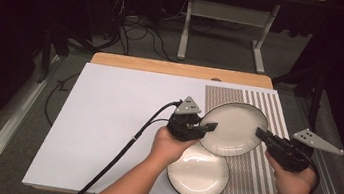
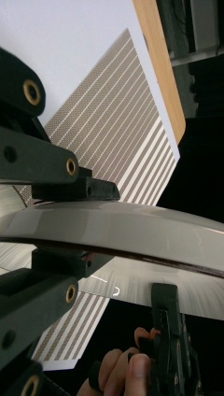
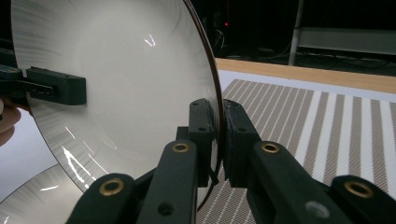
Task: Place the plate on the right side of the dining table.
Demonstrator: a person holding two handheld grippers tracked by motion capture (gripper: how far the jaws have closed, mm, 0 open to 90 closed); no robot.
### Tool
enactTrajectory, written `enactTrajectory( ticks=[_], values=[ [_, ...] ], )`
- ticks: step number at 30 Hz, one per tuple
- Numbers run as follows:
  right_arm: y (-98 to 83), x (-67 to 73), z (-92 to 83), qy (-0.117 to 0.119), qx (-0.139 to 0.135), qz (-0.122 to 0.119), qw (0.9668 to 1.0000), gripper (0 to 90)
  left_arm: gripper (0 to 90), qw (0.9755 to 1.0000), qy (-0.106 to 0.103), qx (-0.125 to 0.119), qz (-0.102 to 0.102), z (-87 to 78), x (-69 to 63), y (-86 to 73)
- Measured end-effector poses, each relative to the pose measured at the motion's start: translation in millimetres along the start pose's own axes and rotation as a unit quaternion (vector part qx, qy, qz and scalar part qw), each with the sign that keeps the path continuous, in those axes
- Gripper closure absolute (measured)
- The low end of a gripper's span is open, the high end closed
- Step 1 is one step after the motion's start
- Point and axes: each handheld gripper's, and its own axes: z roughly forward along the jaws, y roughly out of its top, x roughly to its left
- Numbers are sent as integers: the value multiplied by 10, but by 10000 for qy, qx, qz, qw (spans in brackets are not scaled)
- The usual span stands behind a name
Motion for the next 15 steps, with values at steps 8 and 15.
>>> enactTrajectory(
  ticks=[8, 15],
  values=[
    [-25, -144, -75, -153, -30, 104, 9998, 859, 718, 10000, -28, 71, 16, 204, -24, 67],
    [-56, -239, -135, -282, -51, 156, 9995, 860, 712, 9998, -112, 155, -23, 352, -30, 82]
  ],
)
